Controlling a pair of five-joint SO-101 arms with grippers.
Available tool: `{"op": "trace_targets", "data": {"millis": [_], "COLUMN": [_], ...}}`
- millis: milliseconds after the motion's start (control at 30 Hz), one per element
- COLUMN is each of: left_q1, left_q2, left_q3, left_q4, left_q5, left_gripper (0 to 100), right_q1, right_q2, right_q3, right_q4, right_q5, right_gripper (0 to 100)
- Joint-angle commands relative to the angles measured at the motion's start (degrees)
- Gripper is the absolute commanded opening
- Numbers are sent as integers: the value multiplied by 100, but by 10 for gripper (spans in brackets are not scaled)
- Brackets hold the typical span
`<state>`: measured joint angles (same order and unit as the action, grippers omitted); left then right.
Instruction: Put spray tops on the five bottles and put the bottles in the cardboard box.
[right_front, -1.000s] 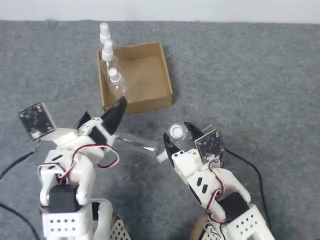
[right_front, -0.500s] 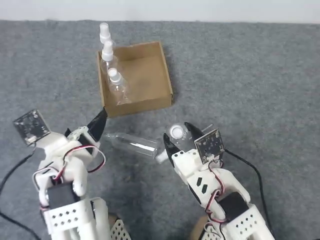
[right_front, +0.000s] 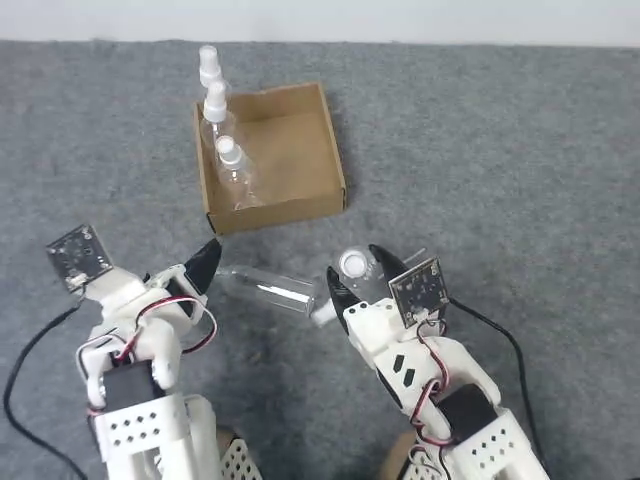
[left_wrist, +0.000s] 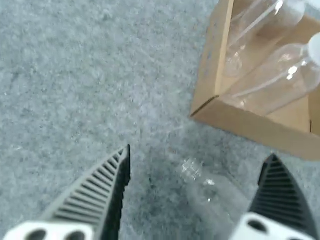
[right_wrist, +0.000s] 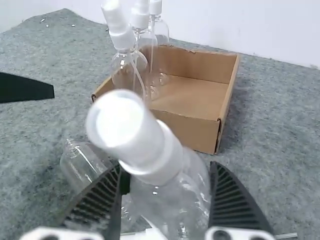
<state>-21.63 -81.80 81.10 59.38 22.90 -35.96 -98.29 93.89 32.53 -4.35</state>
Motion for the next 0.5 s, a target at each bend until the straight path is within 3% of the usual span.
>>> {"op": "trace_targets", "data": {"millis": [0,467], "left_q1": [-9,-26], "left_q2": [-79,-79], "left_q3": [-48,-40], "left_q4": [0,0], "left_q5": [-9,0], "left_gripper": [378,378], "right_q1": [66,286], "right_q2": [-127,-119], "right_q3": [-53,-862], "right_q4": [-84,646], "right_q5": [-18,-9], "right_gripper": [123,127]}}
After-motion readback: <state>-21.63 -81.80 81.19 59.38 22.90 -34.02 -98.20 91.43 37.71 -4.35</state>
